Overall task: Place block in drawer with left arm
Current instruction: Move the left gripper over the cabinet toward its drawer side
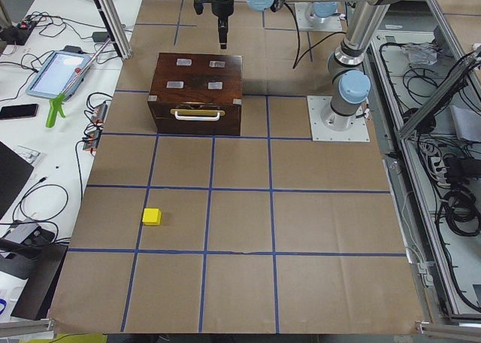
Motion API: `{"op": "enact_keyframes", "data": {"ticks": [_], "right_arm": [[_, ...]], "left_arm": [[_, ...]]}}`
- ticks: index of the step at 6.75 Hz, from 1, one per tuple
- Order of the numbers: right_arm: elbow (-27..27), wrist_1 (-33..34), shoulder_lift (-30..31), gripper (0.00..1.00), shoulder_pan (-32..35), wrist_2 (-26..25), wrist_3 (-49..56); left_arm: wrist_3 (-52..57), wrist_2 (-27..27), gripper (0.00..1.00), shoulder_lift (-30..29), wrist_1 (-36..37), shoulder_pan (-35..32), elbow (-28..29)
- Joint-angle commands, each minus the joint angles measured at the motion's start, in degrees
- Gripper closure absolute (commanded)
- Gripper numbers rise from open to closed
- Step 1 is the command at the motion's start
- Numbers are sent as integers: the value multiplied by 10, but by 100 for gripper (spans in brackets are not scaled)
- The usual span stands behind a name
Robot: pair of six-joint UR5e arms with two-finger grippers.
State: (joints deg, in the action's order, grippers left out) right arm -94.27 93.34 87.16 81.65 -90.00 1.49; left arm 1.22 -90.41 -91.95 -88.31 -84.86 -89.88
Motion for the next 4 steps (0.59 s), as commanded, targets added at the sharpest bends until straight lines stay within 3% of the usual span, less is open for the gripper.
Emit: {"op": "enact_keyframes", "data": {"ticks": [1,4], "right_arm": [[0,0,0,0,0,0,0],[1,0,0,0,0,0,0]], "left_arm": [[70,1,1,-10,6,85,1],[171,7,1,-63,37,195,39]]}}
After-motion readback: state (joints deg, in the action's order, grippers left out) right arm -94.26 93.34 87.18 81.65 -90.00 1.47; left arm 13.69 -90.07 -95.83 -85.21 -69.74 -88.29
